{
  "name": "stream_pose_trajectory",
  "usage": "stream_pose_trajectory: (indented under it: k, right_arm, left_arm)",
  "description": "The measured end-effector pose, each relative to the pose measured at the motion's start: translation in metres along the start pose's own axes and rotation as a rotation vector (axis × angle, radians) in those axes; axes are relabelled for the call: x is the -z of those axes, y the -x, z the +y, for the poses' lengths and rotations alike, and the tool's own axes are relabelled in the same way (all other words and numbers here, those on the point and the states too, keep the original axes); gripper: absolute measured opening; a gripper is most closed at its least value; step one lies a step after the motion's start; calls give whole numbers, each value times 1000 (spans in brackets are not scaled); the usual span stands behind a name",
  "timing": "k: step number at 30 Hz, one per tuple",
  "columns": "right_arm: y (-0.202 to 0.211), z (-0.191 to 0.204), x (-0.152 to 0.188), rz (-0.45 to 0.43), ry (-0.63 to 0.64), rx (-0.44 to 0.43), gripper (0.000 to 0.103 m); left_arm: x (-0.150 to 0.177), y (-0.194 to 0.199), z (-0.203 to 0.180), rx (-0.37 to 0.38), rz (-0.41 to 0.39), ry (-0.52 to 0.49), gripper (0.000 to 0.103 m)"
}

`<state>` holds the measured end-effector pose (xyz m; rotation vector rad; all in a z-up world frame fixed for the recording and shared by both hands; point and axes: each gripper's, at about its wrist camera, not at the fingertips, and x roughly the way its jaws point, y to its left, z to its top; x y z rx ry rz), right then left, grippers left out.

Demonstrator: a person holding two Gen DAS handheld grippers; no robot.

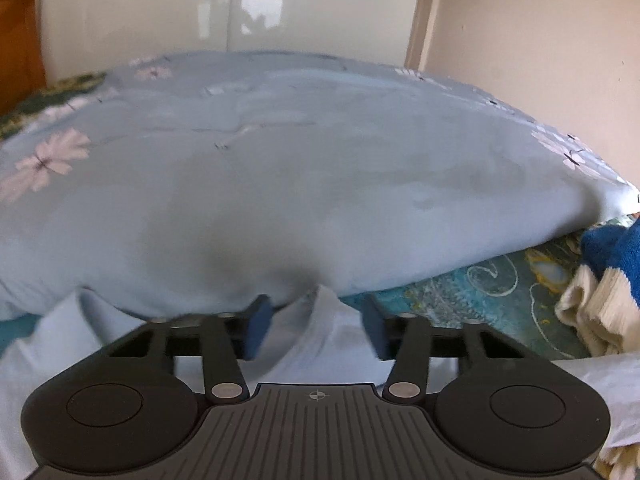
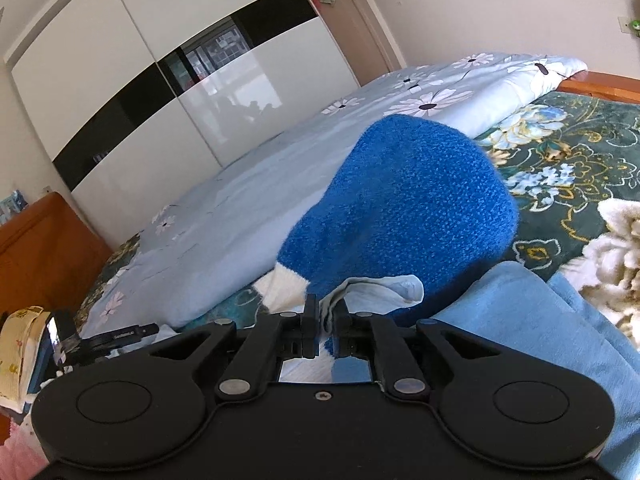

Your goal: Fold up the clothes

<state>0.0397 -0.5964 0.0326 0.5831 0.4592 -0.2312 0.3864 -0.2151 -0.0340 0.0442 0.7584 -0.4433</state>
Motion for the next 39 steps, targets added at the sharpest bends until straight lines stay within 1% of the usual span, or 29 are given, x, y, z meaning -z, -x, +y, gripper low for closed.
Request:
stream_pose_trajectory:
  k: [2, 4, 5, 8, 12, 13, 15, 17, 18, 19, 20, 21, 22, 23, 24, 25, 26, 30, 31, 33, 35, 37, 39]
  right_arm:
    - [-2, -1, 1, 3, 3, 0, 10]
    - [-4, -2, 2, 12, 0, -3, 9]
    - [-6, -3, 3, 15, -1, -3, 9]
    - [-7, -5, 5, 13, -12, -3, 8]
    - [0, -8, 9, -20, -6, 2, 7]
    - [-1, -9, 11, -16, -2, 13, 7]
    - [-5, -12, 14, 1, 2, 39, 7]
    - [-10, -19, 17, 23, -21, 63, 7]
    - [-12, -23, 18, 33, -37, 60, 7]
    - [-14, -26, 19, 39, -52, 63, 7]
    - [-14, -28, 19, 42, -59, 65, 7]
    - [-15, -30, 19, 45, -63, 68, 7]
    - [-16, -31, 20, 47, -65, 71, 7]
    - [-17, -30, 20, 47, -64, 72, 7]
    - [-17, -30, 20, 46, -64, 73, 7]
    - [-17, -30, 20, 44, -62, 72, 7]
    - [-17, -29, 20, 41, -60, 72, 7]
    - [-16, -29, 18, 32, -75, 64, 7]
    - [-15, -29, 16, 30, -82, 61, 7]
    - [-15, -29, 15, 25, -96, 63, 7]
    - [-15, -28, 13, 23, -98, 66, 6]
    - [-16, -26, 13, 25, -104, 71, 6]
    - [-16, -24, 11, 25, -111, 76, 6]
  left_arm:
    - [1, -6, -3, 3, 10, -6, 16]
    - [3, -13, -6, 5, 20, -12, 8]
    - [3, -14, -7, 3, 13, -12, 7]
    - [1, -6, -3, -19, -62, 5, 7]
    - [-1, 3, 1, -49, -162, 27, 7]
    - [-2, 3, 2, -59, -170, 26, 7]
    - [-5, -7, 2, -86, -133, 5, 7]
    - [-3, -13, 4, -85, -113, 5, 9]
    - [-2, -15, 4, -82, -103, 8, 9]
    - [-2, -18, 4, -80, -92, 5, 13]
    - [-3, -19, 3, -80, -78, -5, 20]
    - [-4, -21, 1, -77, -65, -16, 25]
    - [-6, -21, -2, -67, -56, -23, 36]
    - [-7, -18, -3, -58, -54, -23, 53]
    - [-10, -15, -5, -54, -58, -26, 67]
    - [-11, -9, -7, -52, -63, -37, 93]
    - [-12, -3, -8, -52, -66, -49, 96]
    - [-13, 22, -5, -55, -71, -102, 97]
    - [-13, 30, -3, -59, -75, -101, 97]
    - [-11, 48, 7, -73, -91, -51, 99]
    - [-8, 68, 18, -80, -109, 22, 99]
    - [2, 94, 28, -59, -144, 92, 100]
    - [12, 117, 33, -45, -169, 133, 101]
